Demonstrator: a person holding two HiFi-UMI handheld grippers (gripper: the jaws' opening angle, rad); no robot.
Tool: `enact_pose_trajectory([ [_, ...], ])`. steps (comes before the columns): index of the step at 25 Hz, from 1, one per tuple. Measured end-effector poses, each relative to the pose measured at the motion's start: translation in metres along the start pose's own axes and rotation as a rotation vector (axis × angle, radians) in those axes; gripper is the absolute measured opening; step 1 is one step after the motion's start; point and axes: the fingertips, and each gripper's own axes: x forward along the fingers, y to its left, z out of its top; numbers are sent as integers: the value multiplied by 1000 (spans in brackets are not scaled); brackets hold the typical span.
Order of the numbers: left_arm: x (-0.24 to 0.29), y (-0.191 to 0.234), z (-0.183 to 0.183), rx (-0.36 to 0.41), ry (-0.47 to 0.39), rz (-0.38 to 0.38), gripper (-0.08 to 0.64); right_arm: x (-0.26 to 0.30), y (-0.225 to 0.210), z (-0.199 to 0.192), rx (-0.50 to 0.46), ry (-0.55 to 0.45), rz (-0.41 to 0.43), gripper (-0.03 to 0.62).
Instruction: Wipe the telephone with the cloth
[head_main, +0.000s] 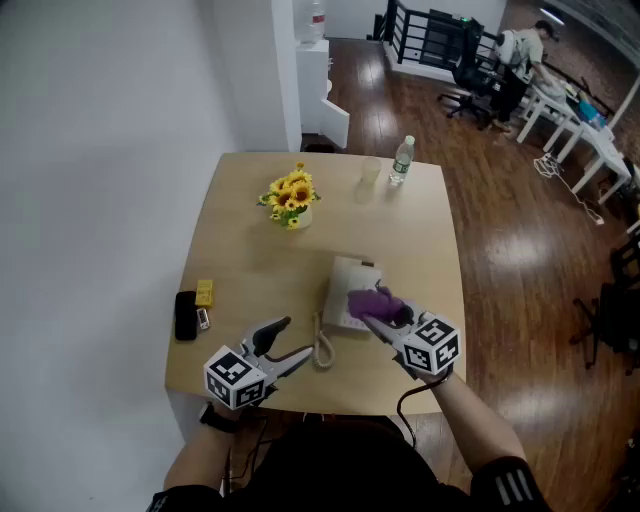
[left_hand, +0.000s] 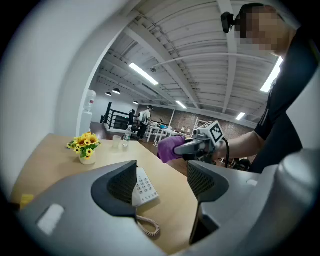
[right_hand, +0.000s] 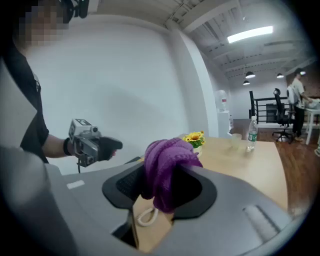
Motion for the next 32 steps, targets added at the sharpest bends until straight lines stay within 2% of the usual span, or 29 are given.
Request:
enact_pose_trajectory([
  [5,30,16,15,-8,3,40,311,64,-64,7,-40,80,-3,165],
  [10,50,29,14,-61,-8,79,311,122,-113,3,-69,166,9,164],
  [14,56,40,8,-75,7,135,311,159,-149,-14,-99,261,-6,164],
  [19,61,34,6,-112,12,162,311,184,-177,-45,-130,365,-20,163],
  [23,55,32,-9,-103,31,162,310,186,-174,-55,-154,372,-18,161],
  [27,45,27,-16,-112,28,153,310,180,-143,-66,-319,405,2,160],
  [32,24,18,-28,-109,39,131,310,165,-102,-87,-434,431,14,158],
])
